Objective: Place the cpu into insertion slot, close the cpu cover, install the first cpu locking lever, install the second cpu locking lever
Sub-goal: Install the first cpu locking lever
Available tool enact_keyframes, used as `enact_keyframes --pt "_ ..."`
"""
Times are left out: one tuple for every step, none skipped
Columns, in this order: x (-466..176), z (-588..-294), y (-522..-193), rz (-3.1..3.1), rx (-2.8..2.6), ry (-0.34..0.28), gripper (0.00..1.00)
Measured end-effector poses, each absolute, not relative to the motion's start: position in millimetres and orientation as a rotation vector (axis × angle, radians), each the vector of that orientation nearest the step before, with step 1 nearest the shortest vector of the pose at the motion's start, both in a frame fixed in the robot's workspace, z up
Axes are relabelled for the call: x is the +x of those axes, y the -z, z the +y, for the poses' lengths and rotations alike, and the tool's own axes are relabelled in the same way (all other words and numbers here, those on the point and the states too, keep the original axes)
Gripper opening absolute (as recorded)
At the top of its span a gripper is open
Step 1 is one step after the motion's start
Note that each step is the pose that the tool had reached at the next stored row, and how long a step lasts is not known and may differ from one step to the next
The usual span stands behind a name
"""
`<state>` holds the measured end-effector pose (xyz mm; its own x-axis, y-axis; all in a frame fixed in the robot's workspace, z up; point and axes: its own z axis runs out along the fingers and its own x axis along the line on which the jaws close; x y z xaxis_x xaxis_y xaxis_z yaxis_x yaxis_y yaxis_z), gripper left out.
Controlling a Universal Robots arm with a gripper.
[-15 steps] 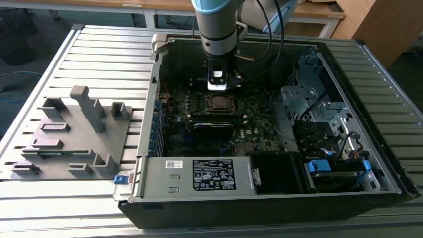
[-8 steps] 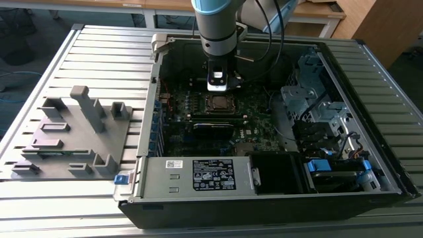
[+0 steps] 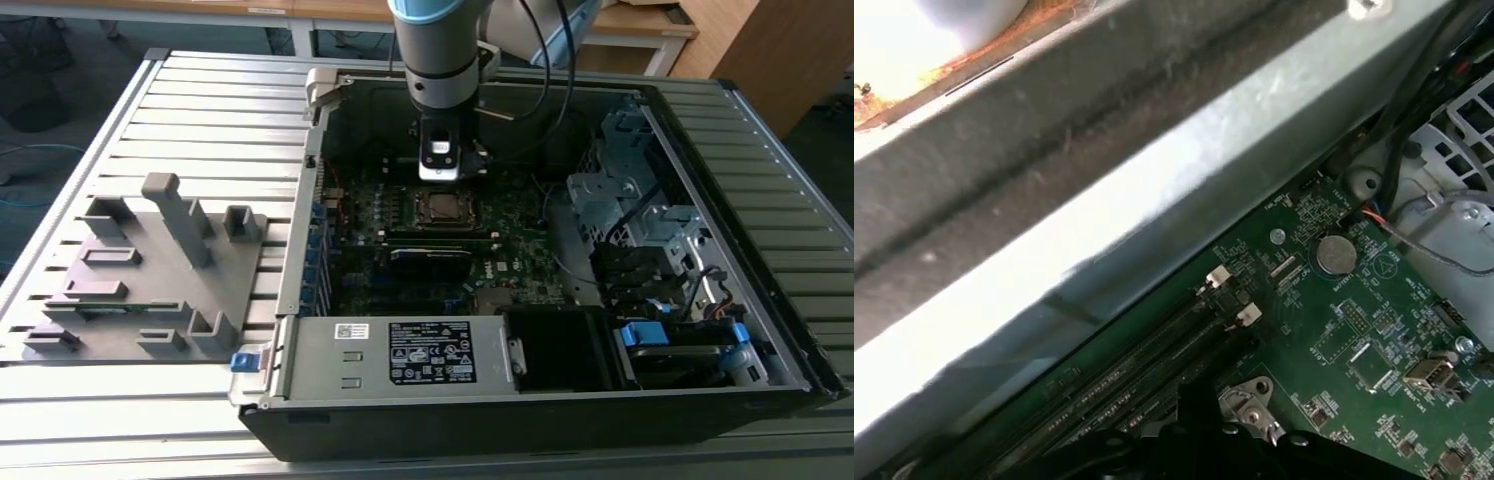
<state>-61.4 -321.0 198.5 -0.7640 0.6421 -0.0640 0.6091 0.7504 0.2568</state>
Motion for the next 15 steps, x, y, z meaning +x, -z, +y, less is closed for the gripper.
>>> enact_keyframes --pt "-61.4 -321.0 -199.4 2.799 1.007 -0.333 0.10" --pt "-61.4 -320.9 -200.0 2.799 1.007 -0.333 0.10" --pt "-61.4 -320.9 -200.0 2.799 1.007 -0.334 0.10" --pt "-61.5 -320.8 -200.0 2.799 1.007 -0.334 0.10" --pt "-61.6 -320.6 -200.1 2.799 1.007 -0.335 0.10" --pt "-61.8 -320.3 -200.1 2.799 1.007 -0.337 0.10" --pt "-61.9 -319.9 -200.1 2.799 1.008 -0.339 0.10" --pt "-62.1 -319.5 -200.1 2.800 1.008 -0.342 0.10" --pt "-62.1 -319.1 -200.1 2.800 1.009 -0.346 0.10" --pt "-62.2 -318.8 -200.0 2.800 1.009 -0.351 0.10" --pt "-62.3 -318.6 -200.1 2.801 1.010 -0.356 0.10" --pt "-62.3 -318.5 -200.1 2.801 1.011 -0.361 0.10" --pt "-62.3 -318.5 -200.1 2.801 1.011 -0.364 0.10" --pt "-62.3 -318.5 -200.1 2.802 1.012 -0.370 0.10" --pt "-62.3 -318.5 -200.1 2.802 1.013 -0.376 0.10"
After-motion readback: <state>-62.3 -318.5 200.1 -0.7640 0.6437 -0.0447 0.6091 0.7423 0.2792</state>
